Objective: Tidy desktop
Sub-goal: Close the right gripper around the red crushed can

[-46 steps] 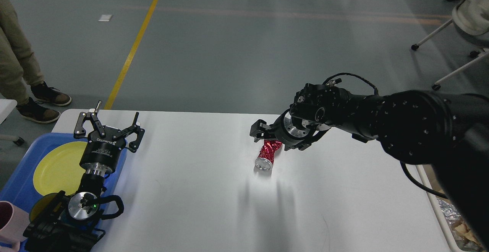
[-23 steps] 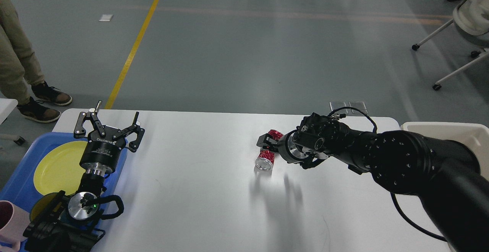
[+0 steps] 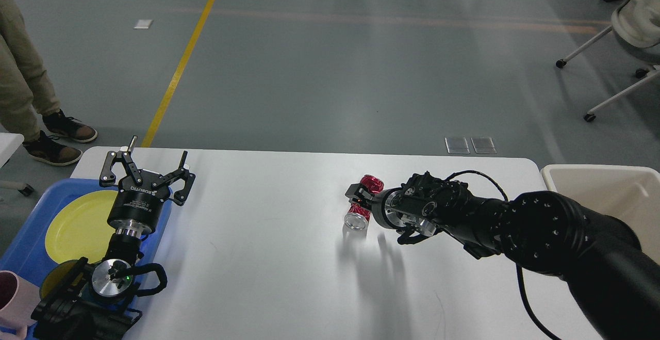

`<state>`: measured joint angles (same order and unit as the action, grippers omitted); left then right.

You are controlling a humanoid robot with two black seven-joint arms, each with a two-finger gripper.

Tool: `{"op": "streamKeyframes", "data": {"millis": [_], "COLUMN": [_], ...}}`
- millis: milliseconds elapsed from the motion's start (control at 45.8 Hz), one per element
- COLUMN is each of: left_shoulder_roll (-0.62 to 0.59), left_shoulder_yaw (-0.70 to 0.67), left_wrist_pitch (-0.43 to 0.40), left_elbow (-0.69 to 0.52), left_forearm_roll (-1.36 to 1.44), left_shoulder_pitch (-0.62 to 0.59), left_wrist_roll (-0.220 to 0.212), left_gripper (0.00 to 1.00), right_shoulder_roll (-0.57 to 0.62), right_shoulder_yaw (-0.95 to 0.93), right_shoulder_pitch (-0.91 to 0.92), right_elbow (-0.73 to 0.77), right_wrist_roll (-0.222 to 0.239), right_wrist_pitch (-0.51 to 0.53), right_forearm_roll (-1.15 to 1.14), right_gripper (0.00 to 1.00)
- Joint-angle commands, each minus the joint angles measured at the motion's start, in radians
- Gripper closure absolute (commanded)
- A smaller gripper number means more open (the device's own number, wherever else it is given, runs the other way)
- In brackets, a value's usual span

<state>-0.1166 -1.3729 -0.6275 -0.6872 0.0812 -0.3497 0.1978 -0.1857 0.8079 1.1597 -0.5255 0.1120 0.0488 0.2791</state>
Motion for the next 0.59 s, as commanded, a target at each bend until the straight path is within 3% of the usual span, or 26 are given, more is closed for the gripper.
{"op": "streamKeyframes", "data": {"millis": [0,153,568], "left_shoulder_roll": [0.0,0.0,0.0], "left_shoulder_yaw": [0.0,0.0,0.0], "left_wrist_pitch": [0.0,0.0,0.0], "left_elbow": [0.0,0.0,0.0], "left_forearm_roll": [0.0,-0.001,0.0], "left_shoulder_pitch": [0.0,0.0,0.0], "left_wrist_roll": [0.0,0.0,0.0], "left_gripper": [0.04,0.04,0.04], "right_shoulder_roll": [0.002,0.002,0.002], "right_shoulder_yaw": [-0.004,-0.016,-0.016], "right_shoulder_pitch": [-0.02,-0.026,-0.054], "right_elbow": [-0.001,-0.002,-0.004], "right_wrist_roll": [-0.028,-0.068,-0.083], "right_wrist_pitch": [-0.012,-0.021,-0.037], "right_forearm_roll": [-0.001,-0.001,-0.017], "right_gripper": [0.06,0.06,0.06]}}
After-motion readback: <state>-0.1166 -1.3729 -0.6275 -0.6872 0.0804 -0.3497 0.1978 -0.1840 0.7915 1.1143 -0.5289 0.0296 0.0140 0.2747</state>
